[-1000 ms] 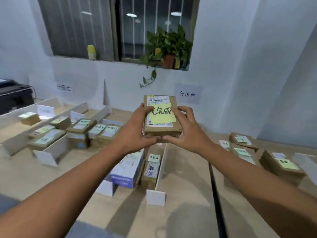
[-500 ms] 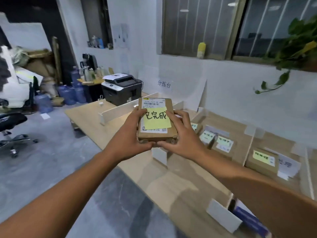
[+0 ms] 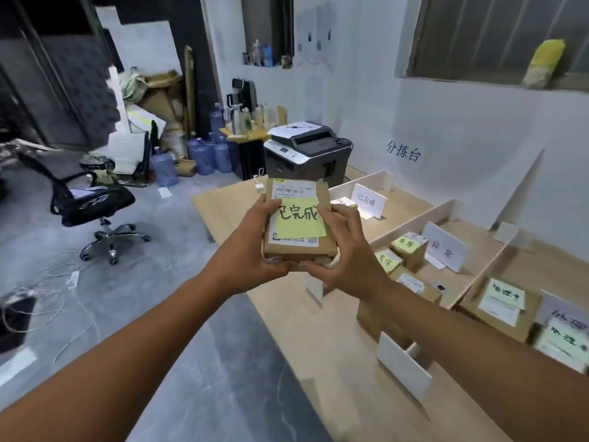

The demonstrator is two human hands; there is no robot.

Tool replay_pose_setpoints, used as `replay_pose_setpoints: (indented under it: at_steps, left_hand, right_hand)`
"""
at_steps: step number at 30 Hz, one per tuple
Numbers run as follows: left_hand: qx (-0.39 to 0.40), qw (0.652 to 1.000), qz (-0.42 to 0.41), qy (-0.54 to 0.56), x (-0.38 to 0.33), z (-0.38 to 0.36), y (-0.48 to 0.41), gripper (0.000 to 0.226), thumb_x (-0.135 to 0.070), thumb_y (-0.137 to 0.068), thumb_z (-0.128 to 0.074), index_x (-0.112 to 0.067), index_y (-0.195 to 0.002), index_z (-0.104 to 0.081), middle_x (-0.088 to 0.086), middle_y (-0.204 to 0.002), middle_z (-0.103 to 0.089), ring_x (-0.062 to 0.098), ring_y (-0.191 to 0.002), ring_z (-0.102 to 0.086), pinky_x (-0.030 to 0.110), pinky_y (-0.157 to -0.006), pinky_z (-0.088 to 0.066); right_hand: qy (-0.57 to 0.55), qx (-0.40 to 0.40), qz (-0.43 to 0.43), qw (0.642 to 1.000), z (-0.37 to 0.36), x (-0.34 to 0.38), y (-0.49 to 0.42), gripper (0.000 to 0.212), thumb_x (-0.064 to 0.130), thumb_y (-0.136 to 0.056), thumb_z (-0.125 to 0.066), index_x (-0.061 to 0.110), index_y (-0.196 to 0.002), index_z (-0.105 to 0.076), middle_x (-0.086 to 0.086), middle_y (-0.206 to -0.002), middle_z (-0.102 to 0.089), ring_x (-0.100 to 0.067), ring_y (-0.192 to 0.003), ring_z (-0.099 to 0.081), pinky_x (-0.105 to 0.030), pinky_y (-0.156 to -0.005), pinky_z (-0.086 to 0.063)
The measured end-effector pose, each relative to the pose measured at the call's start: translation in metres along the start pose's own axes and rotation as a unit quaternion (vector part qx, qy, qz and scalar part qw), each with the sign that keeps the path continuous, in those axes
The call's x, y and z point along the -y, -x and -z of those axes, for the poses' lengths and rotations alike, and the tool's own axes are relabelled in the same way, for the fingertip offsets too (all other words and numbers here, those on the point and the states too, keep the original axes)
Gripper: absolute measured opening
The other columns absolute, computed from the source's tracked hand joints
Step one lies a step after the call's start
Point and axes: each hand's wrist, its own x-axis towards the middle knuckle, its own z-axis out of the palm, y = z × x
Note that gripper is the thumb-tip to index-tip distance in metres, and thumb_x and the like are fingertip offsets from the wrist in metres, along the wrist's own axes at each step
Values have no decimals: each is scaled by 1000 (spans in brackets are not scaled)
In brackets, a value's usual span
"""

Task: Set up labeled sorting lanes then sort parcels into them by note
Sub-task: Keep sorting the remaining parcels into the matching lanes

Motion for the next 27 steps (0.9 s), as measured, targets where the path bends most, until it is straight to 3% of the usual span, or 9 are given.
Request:
replay_pose_setpoints:
  at_steps: [3, 7, 11, 16, 21, 24, 27]
  left_hand:
    - [1, 1000, 9, 12, 40, 14, -38, 106, -29, -66, -89, -29, -151, -25, -3, -158, -34, 11, -138, -45, 31, -110, -45]
    - [11, 1000, 23, 19, 106, 25, -88, 106, -40, -61, -85, -39, -148, -24, -9, -157, -35, 9, -134, -48, 34, -104, -52]
    - [31, 999, 17, 35, 181, 27, -146, 108, -46, -56, -81, -42, -148, -25, -10, -158, -34, 10, -134, -49, 34, -104, -51]
    - [93, 993, -12, 70, 266, 28, -227, 107, -34, -60, -85, -43, -148, -25, -10, -157, -35, 6, -133, -50, 32, -102, -53]
    - [185, 976, -56, 98, 307, -5, -320, 106, -38, -57, -83, -47, -146, -26, -14, -156, -36, 4, -133, -50, 28, -99, -54]
    - [253, 956, -80, 126, 315, -54, -365, 104, -34, -59, -82, -48, -146, -27, -16, -154, -37, 3, -131, -52, 37, -100, -54]
    - [294, 940, -104, 137, 325, -112, -407, 106, -36, -60, -85, -41, -149, -27, -14, -154, -36, 4, -131, -51, 37, -102, -53]
  right_hand:
    - [-10, 3, -3, 1000, -33, -26, -41, 101, 44, -75, -88, 12, -154, -34, -1, -148, -28, 1, -141, -24, -13, -111, -37]
    - [-7, 13, -20, 1000, -78, -68, -89, 99, 48, -76, -85, 11, -154, -36, -9, -150, -30, -15, -141, -33, -19, -109, -42]
    - [19, 6, -50, 999, -126, -116, -130, 99, 49, -76, -85, 13, -154, -35, -8, -150, -29, -13, -141, -32, -12, -110, -36]
    - [65, -7, -112, 992, -172, -162, -181, 99, 45, -75, -86, 10, -153, -36, -10, -149, -28, -23, -138, -36, -37, -112, -45]
    - [101, -57, -216, 969, -179, -213, -197, 100, 44, -75, -85, 18, -155, -33, -5, -152, -23, -21, -142, -33, -42, -109, -48]
    - [130, -79, -272, 950, -165, -250, -184, 101, 39, -73, -86, 22, -156, -31, -1, -152, -21, -17, -143, -32, -36, -113, -44]
    - [154, -94, -323, 929, -152, -297, -170, 101, 34, -72, -86, 24, -156, -31, 2, -151, -21, -5, -140, -29, -17, -115, -32]
